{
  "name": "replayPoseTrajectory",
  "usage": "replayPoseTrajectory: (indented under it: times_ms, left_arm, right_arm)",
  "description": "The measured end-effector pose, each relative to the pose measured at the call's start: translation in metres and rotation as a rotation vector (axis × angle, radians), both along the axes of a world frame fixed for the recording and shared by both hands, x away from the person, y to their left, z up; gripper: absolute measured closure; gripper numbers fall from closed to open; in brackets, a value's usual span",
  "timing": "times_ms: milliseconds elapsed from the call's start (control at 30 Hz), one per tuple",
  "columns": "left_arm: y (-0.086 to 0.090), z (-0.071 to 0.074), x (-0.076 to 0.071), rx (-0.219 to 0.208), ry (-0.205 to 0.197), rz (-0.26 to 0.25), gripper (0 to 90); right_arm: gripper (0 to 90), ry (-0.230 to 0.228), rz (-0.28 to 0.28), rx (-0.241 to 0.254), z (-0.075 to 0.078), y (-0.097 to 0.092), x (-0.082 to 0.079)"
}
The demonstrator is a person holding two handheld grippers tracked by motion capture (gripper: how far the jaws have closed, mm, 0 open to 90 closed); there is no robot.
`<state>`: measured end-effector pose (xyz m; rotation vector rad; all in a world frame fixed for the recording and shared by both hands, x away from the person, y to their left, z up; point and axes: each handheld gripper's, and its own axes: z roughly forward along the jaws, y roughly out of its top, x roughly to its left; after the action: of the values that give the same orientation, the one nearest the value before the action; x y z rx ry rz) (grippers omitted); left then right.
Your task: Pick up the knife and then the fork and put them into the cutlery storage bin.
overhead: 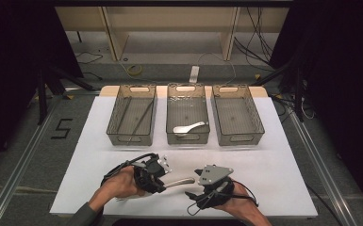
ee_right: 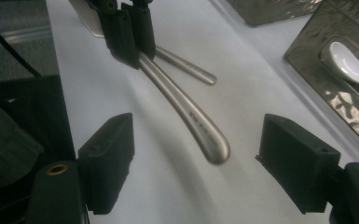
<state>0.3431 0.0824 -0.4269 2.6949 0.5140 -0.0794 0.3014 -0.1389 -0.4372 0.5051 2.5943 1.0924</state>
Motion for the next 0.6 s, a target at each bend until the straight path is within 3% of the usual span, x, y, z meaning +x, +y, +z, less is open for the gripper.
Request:
replayPoseTrajectory:
  times_ms: [467, 600]
  left_arm:
    - [-0.018, 0.006, -0.007, -0.016, 0.013, -0.066, 79.8]
    - [-0.023, 0.007, -0.008, -0.022, 0.016, -0.081, 79.8]
  right_arm:
    - [45.4, -0.012, 0.106, -0.109, -0.013, 0.018, 0.002]
    - [50.2, -0.006, 0.115, -0.115, -0.013, 0.019, 0.001]
